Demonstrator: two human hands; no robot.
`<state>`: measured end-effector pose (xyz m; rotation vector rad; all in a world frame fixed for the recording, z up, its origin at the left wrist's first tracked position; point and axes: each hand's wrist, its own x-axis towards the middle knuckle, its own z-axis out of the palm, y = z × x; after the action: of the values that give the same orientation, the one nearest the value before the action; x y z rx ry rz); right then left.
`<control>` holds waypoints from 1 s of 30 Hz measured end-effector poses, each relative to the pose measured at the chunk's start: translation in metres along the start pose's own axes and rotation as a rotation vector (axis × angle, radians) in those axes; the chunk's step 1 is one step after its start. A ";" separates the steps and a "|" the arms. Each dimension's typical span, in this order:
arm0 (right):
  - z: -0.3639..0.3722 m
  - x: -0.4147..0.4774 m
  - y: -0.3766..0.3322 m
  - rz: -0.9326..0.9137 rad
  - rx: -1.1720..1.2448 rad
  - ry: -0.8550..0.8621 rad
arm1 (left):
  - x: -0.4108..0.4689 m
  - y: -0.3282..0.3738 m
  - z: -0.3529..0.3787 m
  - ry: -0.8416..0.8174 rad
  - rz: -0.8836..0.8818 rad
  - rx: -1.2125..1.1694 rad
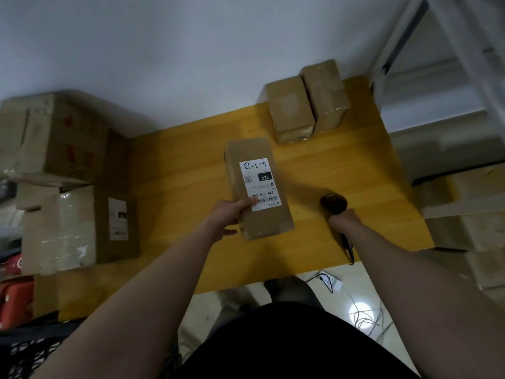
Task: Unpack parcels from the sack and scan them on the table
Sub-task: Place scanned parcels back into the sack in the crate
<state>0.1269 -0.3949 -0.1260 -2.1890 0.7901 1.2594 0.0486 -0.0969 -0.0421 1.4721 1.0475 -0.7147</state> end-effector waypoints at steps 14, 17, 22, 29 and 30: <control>0.066 -0.038 -0.012 -0.185 0.227 -0.115 | -0.017 -0.061 -0.031 0.054 0.035 -0.130; 0.075 -0.073 -0.022 -0.308 0.333 -0.107 | -0.031 -0.079 -0.046 0.054 0.075 -0.142; 0.090 -0.152 -0.033 -0.535 0.323 -0.127 | -0.064 -0.114 -0.076 0.122 0.194 -0.192; 0.126 -0.261 -0.031 -0.751 0.111 -0.201 | -0.115 -0.149 -0.113 0.197 0.365 -0.307; 0.131 -0.274 -0.029 -0.770 0.090 -0.207 | -0.121 -0.151 -0.117 0.219 0.385 -0.335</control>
<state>-0.0425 -0.2229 0.0597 -1.9409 -0.0947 0.9861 -0.1521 -0.0139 0.0203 1.4189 0.9536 -0.0992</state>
